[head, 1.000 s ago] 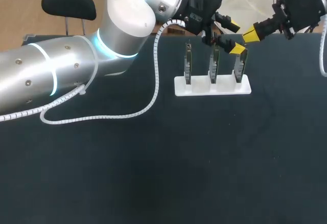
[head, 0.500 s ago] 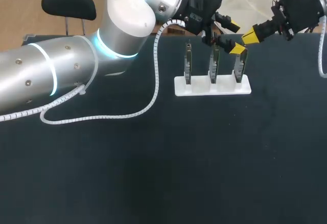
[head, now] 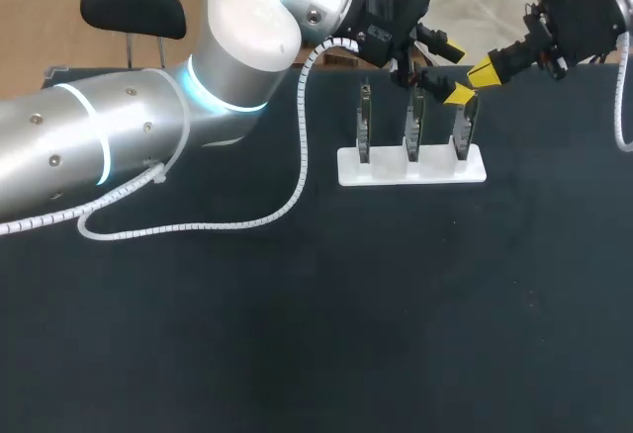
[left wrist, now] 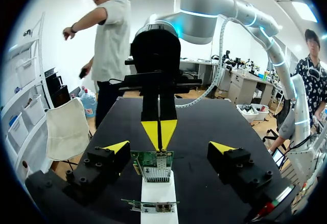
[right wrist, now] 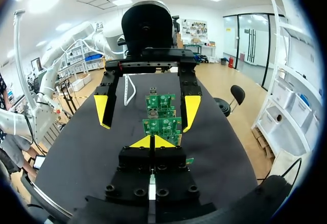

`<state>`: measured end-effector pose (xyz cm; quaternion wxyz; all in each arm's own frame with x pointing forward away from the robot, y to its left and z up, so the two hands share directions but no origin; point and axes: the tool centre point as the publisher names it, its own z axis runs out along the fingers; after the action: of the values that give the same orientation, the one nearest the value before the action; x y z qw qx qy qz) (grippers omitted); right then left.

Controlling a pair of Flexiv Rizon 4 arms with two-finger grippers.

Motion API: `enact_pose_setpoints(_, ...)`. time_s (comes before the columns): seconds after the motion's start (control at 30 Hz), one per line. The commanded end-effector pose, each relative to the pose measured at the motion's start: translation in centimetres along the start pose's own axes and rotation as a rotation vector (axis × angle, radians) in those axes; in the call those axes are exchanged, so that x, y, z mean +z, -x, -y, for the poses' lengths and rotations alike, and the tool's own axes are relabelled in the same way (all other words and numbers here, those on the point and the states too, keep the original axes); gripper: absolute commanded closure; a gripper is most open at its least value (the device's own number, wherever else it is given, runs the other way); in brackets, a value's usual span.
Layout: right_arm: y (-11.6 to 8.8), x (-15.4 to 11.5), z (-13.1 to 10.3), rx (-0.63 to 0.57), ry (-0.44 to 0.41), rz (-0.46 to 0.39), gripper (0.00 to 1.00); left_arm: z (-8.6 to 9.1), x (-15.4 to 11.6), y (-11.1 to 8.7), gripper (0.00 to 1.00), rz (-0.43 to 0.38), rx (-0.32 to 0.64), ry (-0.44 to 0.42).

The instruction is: Pick up the optical module with the left hand, and insert it into the network port with the right hand.

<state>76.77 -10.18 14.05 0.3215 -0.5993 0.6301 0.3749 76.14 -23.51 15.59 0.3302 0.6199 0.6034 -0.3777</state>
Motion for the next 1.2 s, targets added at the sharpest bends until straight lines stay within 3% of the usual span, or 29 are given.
enact_pose_setpoints(0.03,-1.0,0.6,0.4,0.004,0.009,0.001,1.0,0.2,0.0,-0.1,0.0,0.001,0.001,0.004)
enact_pose_setpoints(0.53,-1.4,0.9,0.5,0.019,-0.012,0.006,1.0,0.2,0.0,-0.1,0.0,0.001,0.001,0.004)
enact_pose_setpoints(1.2,2.4,-2.3,0.1,-0.049,-0.1,0.055,1.0,0.2,0.0,-0.1,0.0,0.001,0.001,0.004)
